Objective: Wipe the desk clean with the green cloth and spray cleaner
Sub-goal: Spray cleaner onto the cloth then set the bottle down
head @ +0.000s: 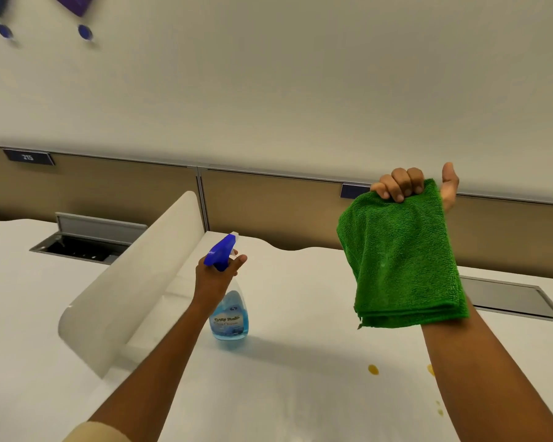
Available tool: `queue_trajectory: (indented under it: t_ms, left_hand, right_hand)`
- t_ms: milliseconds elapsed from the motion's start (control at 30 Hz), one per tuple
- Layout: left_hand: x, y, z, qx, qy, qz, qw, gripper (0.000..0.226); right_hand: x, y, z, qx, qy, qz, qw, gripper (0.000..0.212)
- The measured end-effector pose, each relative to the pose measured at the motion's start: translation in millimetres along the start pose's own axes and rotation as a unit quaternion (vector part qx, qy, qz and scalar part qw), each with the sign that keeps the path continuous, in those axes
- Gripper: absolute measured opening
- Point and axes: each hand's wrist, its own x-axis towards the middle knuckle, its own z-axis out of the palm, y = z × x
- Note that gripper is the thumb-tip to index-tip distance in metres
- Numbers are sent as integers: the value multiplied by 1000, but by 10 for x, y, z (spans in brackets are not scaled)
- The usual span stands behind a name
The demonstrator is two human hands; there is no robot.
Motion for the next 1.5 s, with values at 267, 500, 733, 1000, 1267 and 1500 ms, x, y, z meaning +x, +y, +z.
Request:
queue_trajectory:
  t_ms: [267, 500, 733, 1000, 1267, 1500]
  left_hand:
    - [28, -336, 94, 17, -2, -21, 1000, 24]
    - [50, -363, 102, 45, -17, -2, 999, 37]
    - [-20, -378, 80, 74, -25, -5, 997, 41]
    - [-57, -231, -157, 31, -61, -1, 998, 119]
    - [-107, 194, -203, 143, 2, 193, 971, 118]
    - [-205, 804, 190, 166, -34, 347, 922, 99]
  right_hand:
    - [-119, -33, -53, -31, 33, -18, 999, 60]
    - [-195, -58, -33, -43, 47, -31, 997, 59]
    - [-255, -94, 46, -37, 39, -40, 998, 60]
    - [-315, -136, 87, -24, 2, -34, 999, 61]
    - [-350, -63, 141, -23, 11, -34, 999, 61]
    - [-374, -30, 163, -30, 5, -36, 999, 62]
